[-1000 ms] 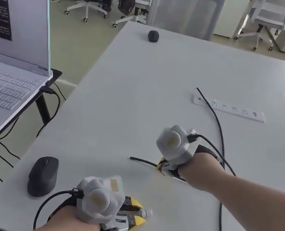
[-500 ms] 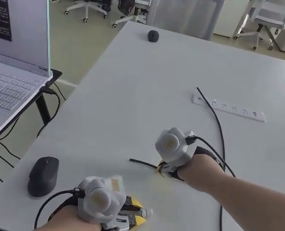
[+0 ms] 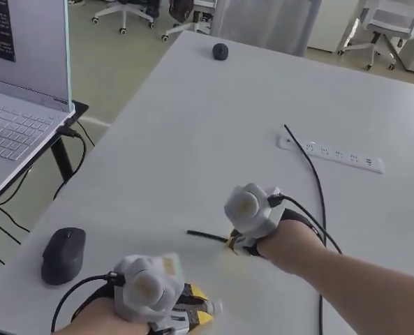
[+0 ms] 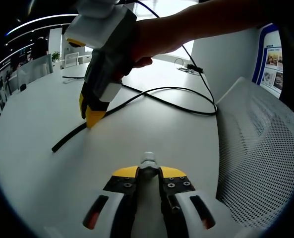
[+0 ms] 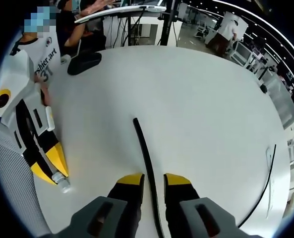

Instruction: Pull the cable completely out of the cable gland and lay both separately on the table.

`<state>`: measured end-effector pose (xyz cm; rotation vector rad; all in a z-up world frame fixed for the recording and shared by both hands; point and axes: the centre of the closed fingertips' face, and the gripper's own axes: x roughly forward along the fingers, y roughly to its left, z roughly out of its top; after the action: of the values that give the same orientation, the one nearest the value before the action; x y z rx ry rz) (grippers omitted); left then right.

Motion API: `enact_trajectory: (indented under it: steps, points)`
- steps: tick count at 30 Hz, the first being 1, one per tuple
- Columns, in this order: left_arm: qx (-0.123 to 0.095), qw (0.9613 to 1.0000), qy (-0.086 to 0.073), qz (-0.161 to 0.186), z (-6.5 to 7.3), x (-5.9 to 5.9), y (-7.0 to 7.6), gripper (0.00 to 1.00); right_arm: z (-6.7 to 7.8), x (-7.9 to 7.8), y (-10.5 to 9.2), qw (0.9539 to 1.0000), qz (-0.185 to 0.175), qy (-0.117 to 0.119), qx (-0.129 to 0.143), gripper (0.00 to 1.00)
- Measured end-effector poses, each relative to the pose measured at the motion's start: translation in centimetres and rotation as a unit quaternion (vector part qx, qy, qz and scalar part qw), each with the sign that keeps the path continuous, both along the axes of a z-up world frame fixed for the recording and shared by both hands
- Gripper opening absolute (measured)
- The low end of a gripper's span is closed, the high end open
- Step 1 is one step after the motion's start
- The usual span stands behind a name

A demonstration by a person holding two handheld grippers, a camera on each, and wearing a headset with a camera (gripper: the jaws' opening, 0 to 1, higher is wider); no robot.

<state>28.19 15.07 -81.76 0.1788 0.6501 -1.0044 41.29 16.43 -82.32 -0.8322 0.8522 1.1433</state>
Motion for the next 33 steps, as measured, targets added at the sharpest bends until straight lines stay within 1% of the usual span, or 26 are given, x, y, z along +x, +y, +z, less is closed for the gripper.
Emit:
enact_trajectory:
  steps: [2,5,7,9,10,11,13,14,15,17,19,21,22,24,25,27,29,30,31,32,33]
  points:
    - [0.002,1.0,0.001,0.0,0.0,0.0,-0.1,0.16,0.1,0.1,0.0,1.0,-0.005,0.0,0.006,0.13]
    - [0.002,1.0,0.0,0.0,0.3,0.1,-0.3,0.16,0.6,0.2,-0.2,0.9999,-0.008,0.0,0.013,0.14]
    - [0.002,1.0,-0.001,0.0,0.4,0.1,-0.3,0.17,1.3,0.2,-0.3,0.9997,-0.007,-0.005,0.023,0.16]
    - [0.004,1.0,-0.002,0.002,0.4,0.2,-0.3,0.19,2.2,0.3,-0.3,0.999,-0.014,-0.005,0.043,0.18]
    - [0.004,1.0,-0.004,0.004,0.6,0.3,-0.3,0.2,2.9,0.4,-0.2,0.998,-0.018,-0.006,0.06,0.2]
    - [0.004,1.0,-0.005,0.005,0.6,0.4,-0.3,0.21,3.4,0.4,-0.3,0.9975,-0.02,-0.007,0.068,0.2]
    - [0.004,0.9999,-0.004,0.011,0.7,0.5,-0.1,0.23,4.4,0.1,-0.7,0.9972,-0.018,-0.006,0.072,0.19]
    - [0.005,0.9999,-0.004,0.013,0.8,0.4,-0.1,0.24,5.0,0.0,-1.0,0.9968,-0.014,-0.01,0.078,0.19]
    - [0.005,0.9999,-0.004,0.014,0.8,0.4,0.0,0.24,5.1,0.0,-1.1,0.9967,-0.014,-0.011,0.08,0.2]
    - [0.009,0.9998,-0.004,0.017,0.9,0.3,0.1,0.25,6.2,-0.3,-1.5,0.9952,-0.019,-0.008,0.096,0.23]
    - [0.01,0.9997,-0.003,0.022,1.1,0.3,0.3,0.27,7.3,-0.4,-2.2,0.9937,-0.02,-0.015,0.109,0.26]
    - [0.011,0.9995,-0.005,0.028,1.5,0.4,0.4,0.29,8.4,-0.8,-2.8,0.9911,-0.02,-0.017,0.131,0.29]
    - [0.01,0.9995,-0.005,0.031,1.7,0.4,0.4,0.29,9.1,-1.0,-3.5,0.9898,-0.023,-0.017,0.14,0.3]
    - [0.007,0.9992,-0.005,0.038,2.1,0.4,0.4,0.31,9.9,-1.5,-4.7,0.9881,-0.029,-0.017,0.15,0.3]
    - [0.006,0.999,-0.007,0.043,2.4,0.5,0.3,0.32,10.1,-1.7,-5.2,0.9879,-0.03,-0.019,0.151,0.3]
    - [0.005,0.9989,-0.008,0.047,2.6,0.5,0.3,0.34,10.9,-2.1,-5.9,0.9858,-0.029,-0.027,0.163,0.32]
    - [0.002,0.9987,-0.004,0.05,2.9,0.3,0.1,0.34,11.8,-2.8,-7.0,0.9836,-0.03,-0.029,0.175,0.33]
    - [0.002,0.9986,-0.004,0.052,3.1,0.2,-0.1,0.35,12.2,-3.0,-7.4,0.9828,-0.032,-0.03,0.18,0.33]
    - [0.002,0.9986,-0.004,0.054,3.2,0.2,-0.1,0.35,12.8,-3.4,-7.8,0.9807,-0.035,-0.029,0.19,0.34]
    - [0.0,0.9985,-0.004,0.055,3.4,0.1,-0.2,0.35,13.1,-3.5,-7.9,0.9796,-0.036,-0.03,0.195,0.35]
    - [-0.004,0.9983,-0.004,0.058,3.7,0.1,-0.3,0.35,13.7,-3.8,-8.3,0.9776,-0.039,-0.033,0.204,0.36]
